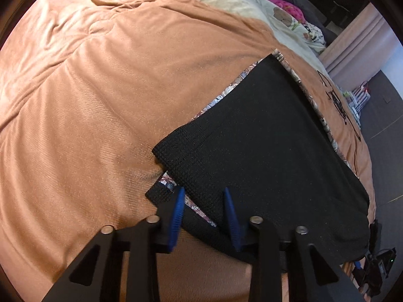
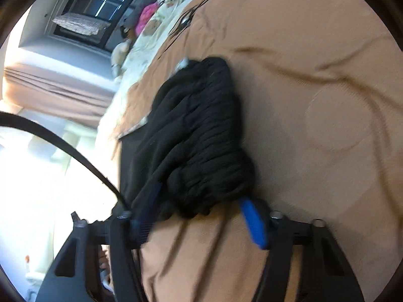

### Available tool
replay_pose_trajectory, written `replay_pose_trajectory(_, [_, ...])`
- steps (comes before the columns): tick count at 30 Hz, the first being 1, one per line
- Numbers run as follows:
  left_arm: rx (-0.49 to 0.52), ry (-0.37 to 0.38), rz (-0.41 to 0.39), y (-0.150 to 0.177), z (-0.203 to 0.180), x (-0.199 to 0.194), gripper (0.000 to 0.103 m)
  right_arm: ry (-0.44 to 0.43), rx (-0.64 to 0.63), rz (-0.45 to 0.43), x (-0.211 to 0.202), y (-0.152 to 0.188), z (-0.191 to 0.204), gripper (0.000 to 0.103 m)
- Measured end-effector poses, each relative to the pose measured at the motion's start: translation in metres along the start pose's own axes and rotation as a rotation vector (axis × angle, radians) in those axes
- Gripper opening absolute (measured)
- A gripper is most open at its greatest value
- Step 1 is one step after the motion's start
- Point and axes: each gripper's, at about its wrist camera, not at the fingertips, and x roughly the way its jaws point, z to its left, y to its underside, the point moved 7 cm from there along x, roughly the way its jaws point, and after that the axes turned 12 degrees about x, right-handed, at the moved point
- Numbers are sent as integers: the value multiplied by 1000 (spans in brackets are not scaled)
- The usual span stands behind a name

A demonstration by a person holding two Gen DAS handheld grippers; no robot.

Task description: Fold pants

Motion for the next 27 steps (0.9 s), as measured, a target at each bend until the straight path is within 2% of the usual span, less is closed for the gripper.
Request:
replay_pose_trajectory(1, [-5,0,-5,-1,1,0,27,1,-4,-1,-1,-3,-1,45])
replay_pose_trajectory(3, [-22,8,-2,-1,2,1,15,-3,-22,-4,-4,-9,-3,31])
replay_pose_trajectory(4, [-32,8,0,0,3,2,2,2,-28,-7,-4,-11,-3,27])
replay_pose_trajectory(5, [-38,8,-2,1,3,1,2,6,-34,-10,-4,-12,-2,23])
replay_pose_trajectory(7, [-37,-24,-19,4,3,-8,2,15,-47,-13,-6,-14,-1,22])
replay_pose_trajectory(13, [-37,-5,-11,17,0,-23,3,77,-134,-51,-13,-3,16,19])
replay_pose_trajectory(15, [-50,-16,29,22,4,-19,13,79,-131,-43,-11,-2,19,20])
replay_pose_trajectory(17, [-94,-2,30,25,9,-21,48,78,-129,-20,-10,3,21,24])
replay_pose_trajectory(19, [-113,10,-13,26,12,-28,62,71,-113,10,-12,5,21,36])
replay_pose_trajectory(21, [-137,52,-12,29,12,-28,62,44,-114,14,-17,8,23,61])
replay_pose_trajectory(22, [-152,77,-4,31,12,-26,62,27,-118,7,-20,10,25,65])
replay_pose_trajectory(27, [-218,158,16,38,14,-12,62,-60,-55,39,-16,17,21,67])
